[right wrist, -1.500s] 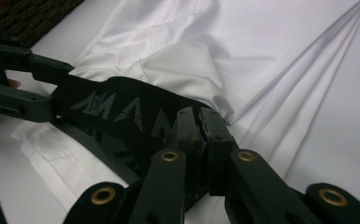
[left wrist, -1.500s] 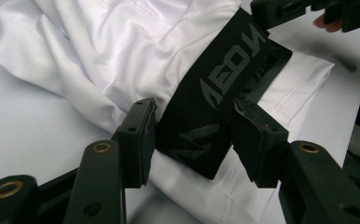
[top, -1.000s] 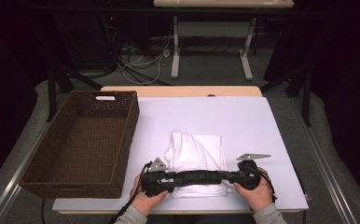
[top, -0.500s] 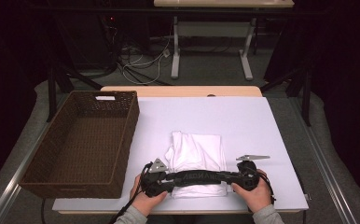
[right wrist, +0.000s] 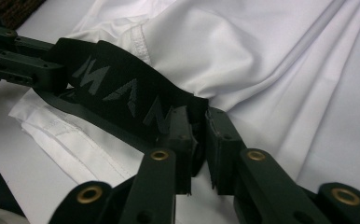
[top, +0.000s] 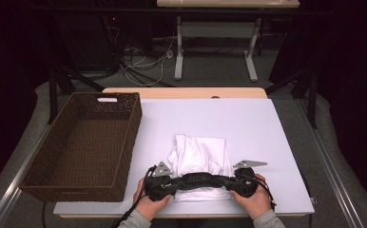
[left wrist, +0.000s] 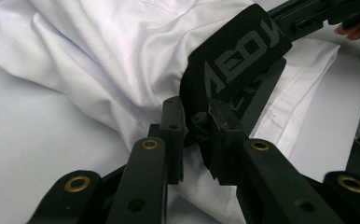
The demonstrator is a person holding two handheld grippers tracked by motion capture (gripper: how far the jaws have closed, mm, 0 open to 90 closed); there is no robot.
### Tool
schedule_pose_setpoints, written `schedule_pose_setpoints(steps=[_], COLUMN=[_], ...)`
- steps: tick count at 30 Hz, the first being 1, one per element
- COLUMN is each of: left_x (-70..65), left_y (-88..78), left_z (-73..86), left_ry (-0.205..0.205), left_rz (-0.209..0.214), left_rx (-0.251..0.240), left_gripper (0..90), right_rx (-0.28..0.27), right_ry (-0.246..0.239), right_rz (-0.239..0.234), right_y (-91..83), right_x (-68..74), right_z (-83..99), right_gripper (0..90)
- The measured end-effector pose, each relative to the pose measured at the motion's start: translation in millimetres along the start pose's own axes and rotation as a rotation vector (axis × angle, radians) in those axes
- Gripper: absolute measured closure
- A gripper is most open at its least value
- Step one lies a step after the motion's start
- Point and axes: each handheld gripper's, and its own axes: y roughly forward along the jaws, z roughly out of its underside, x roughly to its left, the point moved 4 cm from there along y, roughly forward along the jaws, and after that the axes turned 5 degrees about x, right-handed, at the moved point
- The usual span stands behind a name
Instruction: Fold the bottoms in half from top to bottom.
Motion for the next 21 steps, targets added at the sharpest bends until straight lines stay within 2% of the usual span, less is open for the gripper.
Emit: schedule_pose_setpoints(steps=[1,4,5,6,9,10,13,21], left_x=[-1.1,0.2,-0.2,1.3,1.0,1.3,-4.6,-25.7], left_y=[0.4,-1.4,-1.7,-3.6,-9.0,-12.0,-18.1,-25.8], left_z=[-0.2,-1.5,-2.5,-3.5,-7.4,-8.8,-11.1,-5.4], left_ry=[-0.012,-0.008,-0.020,-0.009,-0.026,-0.018,-0.029,-0.013], left_rz=[0.005,-0.001,0.003,-0.002,0.005,0.007,0.036,0.062], left_rx=[-0.002,-0.003,-0.014,-0.014,-0.043,-0.045,-0.066,-0.052], left_gripper=[78.3,79.0,79.1,79.3,79.6,79.8,80.0,79.9], right_rx=[-0.009,-0.012,-0.011,-0.009,-0.025,-0.030,-0.034,0.017], right_ry=[-0.012,-0.002,-0.007,-0.012,-0.023,-0.022,0.001,0.030], right_rz=[-0.003,-0.017,-0.019,-0.016,0.002,0.006,-0.023,-0.065], right_y=[0.6,0.5,0.1,-0.4,-5.1,-8.1,-18.1,-36.6], right_x=[-0.6,-1.2,-1.1,-0.7,0.4,0.3,-0.6,3.6], right_z=[0.6,0.2,-0.4,-1.2,-4.5,-5.9,-7.9,3.0], right_gripper=[82.9,84.5,84.6,84.7,84.9,84.9,85.0,85.0])
